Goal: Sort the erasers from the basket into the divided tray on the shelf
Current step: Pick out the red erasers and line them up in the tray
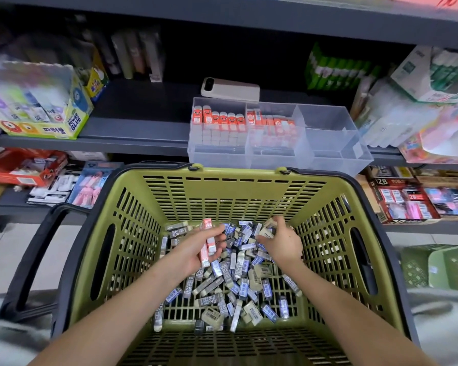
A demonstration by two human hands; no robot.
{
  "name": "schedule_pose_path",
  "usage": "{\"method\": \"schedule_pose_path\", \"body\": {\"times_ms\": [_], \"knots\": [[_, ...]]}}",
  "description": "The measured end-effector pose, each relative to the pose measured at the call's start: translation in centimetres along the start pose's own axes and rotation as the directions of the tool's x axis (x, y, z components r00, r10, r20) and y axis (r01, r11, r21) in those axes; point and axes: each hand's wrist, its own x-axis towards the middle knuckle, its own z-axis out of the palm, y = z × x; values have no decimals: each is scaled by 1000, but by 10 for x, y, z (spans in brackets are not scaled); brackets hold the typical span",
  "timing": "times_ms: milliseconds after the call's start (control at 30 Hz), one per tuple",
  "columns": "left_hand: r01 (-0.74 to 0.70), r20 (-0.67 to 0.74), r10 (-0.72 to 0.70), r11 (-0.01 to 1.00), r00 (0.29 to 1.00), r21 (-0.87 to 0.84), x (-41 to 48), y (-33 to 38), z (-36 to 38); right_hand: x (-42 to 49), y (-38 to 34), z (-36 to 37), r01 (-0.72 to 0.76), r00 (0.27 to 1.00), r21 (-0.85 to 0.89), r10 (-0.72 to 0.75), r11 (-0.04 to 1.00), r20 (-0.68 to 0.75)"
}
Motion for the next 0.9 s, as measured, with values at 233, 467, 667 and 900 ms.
{"method": "schedule_pose_path", "body": {"times_ms": [233,467,667,900], "knots": [[0,24,-1,1000,1000,26,4,-5,1,7,6,1,194,981,-26,-194,981,-2],[11,46,-14,999,999,47,5,-10,1,15,13,-7,334,914,-116,-292,936,281],[9,48,-12,998,999,59,1,-10,3,16,7,-12,335,926,-44,-320,941,201],[-88,118,76,991,990,100,-13,2,23,-12,-19,-52,256,949,512,-313,820,25]]}}
